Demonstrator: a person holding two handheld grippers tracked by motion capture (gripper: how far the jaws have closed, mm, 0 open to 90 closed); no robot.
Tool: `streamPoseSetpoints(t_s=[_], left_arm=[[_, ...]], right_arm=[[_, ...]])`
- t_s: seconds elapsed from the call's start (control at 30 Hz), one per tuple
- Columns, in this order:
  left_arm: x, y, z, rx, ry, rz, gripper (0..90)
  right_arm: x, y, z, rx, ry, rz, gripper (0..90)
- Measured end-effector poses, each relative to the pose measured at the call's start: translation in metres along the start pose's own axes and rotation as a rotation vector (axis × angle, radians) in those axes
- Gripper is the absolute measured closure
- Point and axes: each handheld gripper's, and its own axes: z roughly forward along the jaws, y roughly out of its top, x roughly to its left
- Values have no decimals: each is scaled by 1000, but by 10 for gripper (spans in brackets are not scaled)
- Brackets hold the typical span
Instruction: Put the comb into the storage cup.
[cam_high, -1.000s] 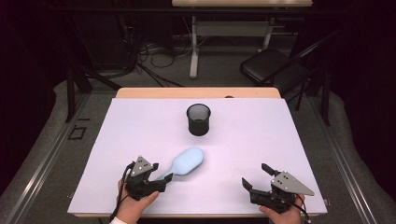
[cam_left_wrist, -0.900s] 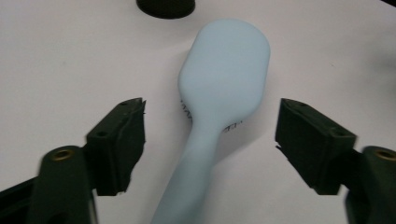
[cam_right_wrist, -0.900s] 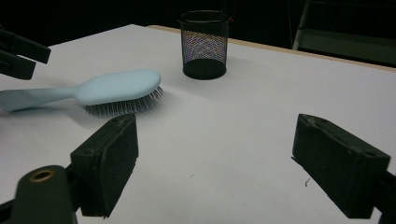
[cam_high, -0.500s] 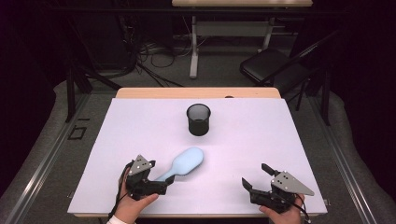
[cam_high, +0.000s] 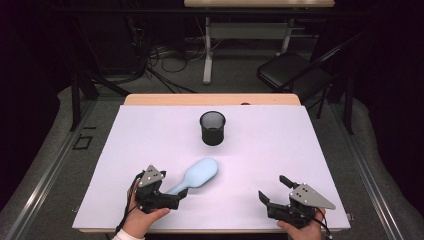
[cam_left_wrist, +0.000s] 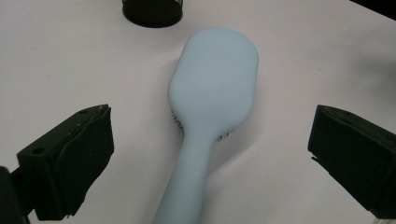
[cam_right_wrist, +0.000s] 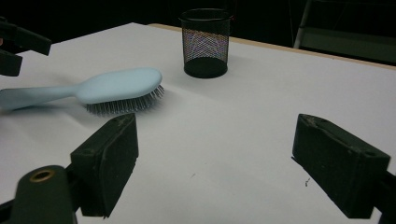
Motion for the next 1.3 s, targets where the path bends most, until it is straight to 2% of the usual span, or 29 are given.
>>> streamPoseSetpoints(t_s=[0.13, 0.43, 0.7, 1.0, 1.2, 1.27, 1.3], left_arm=[[-1, 4, 0, -4, -9, 1, 9], [-1, 12, -4, 15, -21, 35, 20], [0, 20, -8, 33, -37, 47, 28], [5, 22, -7, 49, -49, 29, 27], [8, 23, -6, 62, -40, 41, 16], [8, 22, -6, 67, -43, 37, 7], [9, 22, -5, 75, -57, 23, 7]], right_arm=[[0, 0, 0, -3, -1, 2, 141], [0, 0, 0, -2, -1, 5, 141], [-1, 0, 0, -3, 0, 9, 141], [-1, 0, 1, -3, 0, 11, 141], [-1, -1, 1, -3, 0, 10, 141], [-1, 0, 1, -2, -1, 11, 141], [-1, -1, 1, -2, -1, 8, 141]])
